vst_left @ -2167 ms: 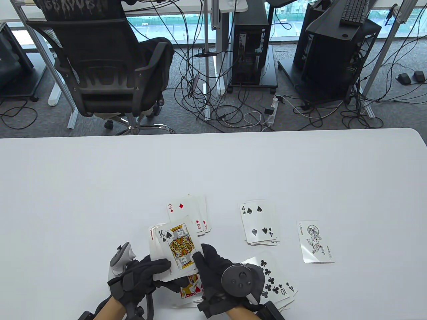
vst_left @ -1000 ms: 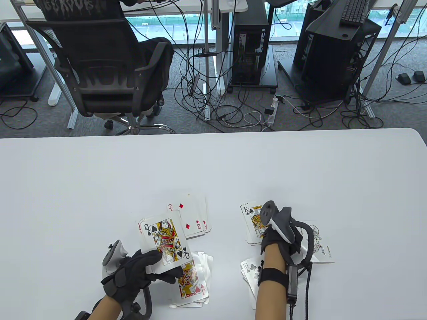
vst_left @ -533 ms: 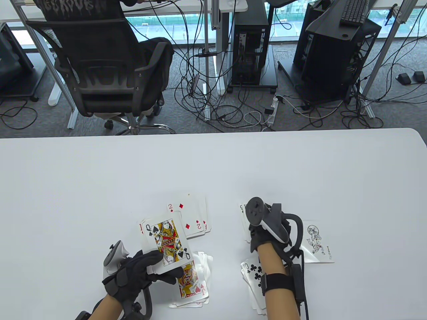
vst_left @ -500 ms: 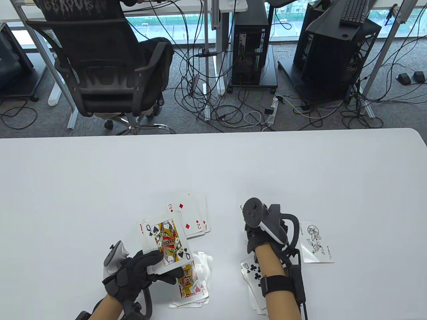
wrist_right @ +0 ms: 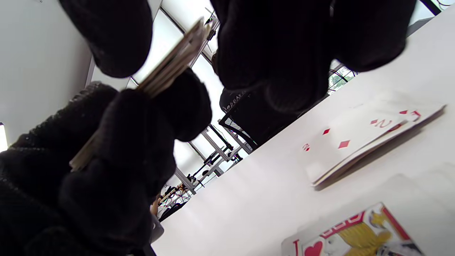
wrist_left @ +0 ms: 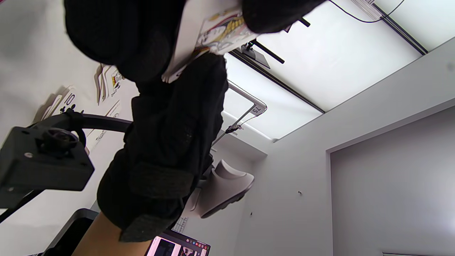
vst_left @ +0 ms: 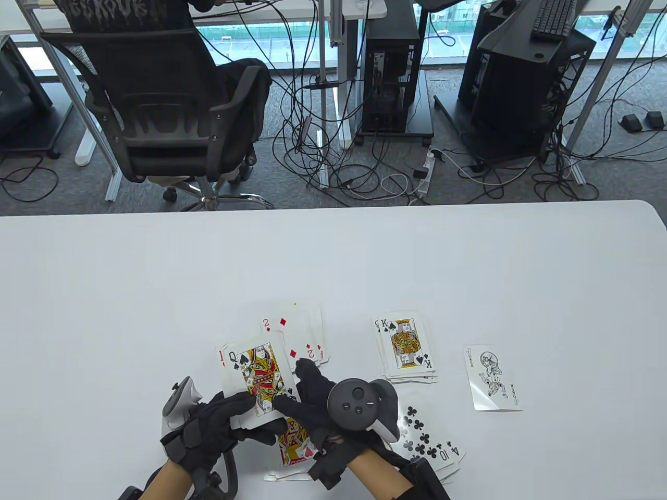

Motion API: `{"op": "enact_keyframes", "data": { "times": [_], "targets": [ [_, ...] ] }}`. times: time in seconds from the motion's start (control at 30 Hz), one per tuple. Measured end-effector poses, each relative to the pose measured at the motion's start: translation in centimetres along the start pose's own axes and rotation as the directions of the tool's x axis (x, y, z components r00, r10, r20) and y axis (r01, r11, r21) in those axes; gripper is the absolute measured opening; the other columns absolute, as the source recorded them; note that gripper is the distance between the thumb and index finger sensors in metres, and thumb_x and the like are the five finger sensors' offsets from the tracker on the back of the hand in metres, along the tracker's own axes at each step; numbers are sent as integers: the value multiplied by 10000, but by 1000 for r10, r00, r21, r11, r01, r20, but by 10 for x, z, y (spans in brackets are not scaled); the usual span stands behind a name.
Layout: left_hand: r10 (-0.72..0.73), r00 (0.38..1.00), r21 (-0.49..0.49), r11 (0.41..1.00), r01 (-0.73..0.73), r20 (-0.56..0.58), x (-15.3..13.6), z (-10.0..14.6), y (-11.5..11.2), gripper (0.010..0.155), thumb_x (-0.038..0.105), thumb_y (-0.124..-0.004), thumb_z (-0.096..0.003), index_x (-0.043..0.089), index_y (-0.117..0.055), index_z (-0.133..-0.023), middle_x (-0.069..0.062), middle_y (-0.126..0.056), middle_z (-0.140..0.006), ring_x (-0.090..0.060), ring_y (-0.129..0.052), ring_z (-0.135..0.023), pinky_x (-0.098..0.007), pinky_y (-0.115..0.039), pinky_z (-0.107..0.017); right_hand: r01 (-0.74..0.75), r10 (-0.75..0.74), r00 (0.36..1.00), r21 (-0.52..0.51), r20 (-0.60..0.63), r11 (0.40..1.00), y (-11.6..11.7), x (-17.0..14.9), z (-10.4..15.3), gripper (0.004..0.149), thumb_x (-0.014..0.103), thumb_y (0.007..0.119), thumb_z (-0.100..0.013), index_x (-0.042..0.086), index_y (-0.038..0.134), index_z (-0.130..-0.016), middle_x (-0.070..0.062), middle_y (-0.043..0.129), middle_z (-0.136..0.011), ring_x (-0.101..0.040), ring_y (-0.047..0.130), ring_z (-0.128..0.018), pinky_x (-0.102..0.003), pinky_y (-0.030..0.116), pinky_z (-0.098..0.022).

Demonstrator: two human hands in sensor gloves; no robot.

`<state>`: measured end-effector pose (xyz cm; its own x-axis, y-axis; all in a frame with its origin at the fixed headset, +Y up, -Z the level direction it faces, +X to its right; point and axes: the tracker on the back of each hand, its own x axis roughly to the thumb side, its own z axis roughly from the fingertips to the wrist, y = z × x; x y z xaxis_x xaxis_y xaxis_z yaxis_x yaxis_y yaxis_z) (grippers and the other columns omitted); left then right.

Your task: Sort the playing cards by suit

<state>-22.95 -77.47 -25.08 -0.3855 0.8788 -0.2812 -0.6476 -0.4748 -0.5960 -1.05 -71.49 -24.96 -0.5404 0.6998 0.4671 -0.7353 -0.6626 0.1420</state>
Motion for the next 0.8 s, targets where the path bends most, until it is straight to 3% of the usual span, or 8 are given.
{"op": "enact_keyframes", "data": {
  "times": [0.1,0.3,0.57,0.67,0.8],
  "targets": [
    [-2,1000,2,1000,2,-3,-1,0,1,483,195,-670,-677,139,-420,-1087,-238,-602,-1004,-444,-857,-781,-502,-775,-545,42,-41,999,-72,11,997,3,-2,3,746,356,795,-478,-165,470,-902,-127,811,-617,-346,904,-507,-572,766,-458],
    [10,1000,-19,1000,-10,-7,-2,0,-1,488,202,-684,-674,136,-429,-1085,-234,-617,-999,-444,-866,-772,-502,-779,-540,209,-218,975,-181,-34,961,1,-12,6,410,233,707,-532,-90,684,-784,-69,905,-458,-284,973,-362,-504,837,-379],
    [-14,1000,4,1000,14,-26,-2,0,1,497,200,-676,-667,132,-417,-1086,-237,-604,-1005,-452,-855,-781,-508,-773,-546,200,-215,971,-135,-107,971,-5,-27,0,392,219,660,-547,-90,733,-776,-91,938,-441,-306,985,-341,-511,842,-358],
    [-6,1000,23,1000,7,-26,-3,1,3,494,189,-673,-671,133,-411,-1086,-236,-602,-1005,-447,-855,-783,-503,-775,-547,191,-217,963,-162,-161,968,-12,-40,-3,395,222,658,-547,-87,734,-781,-82,935,-433,-294,985,-329,-503,845,-352],
    [0,1000,15,1000,0,-13,-2,1,3,490,185,-670,-674,136,-412,-1087,-230,-607,-1005,-440,-860,-782,-498,-778,-546,331,-373,903,-208,-215,921,-25,-64,-4,398,222,657,-550,-89,730,-788,-75,931,-429,-286,982,-325,-499,844,-355]
  ]
}}
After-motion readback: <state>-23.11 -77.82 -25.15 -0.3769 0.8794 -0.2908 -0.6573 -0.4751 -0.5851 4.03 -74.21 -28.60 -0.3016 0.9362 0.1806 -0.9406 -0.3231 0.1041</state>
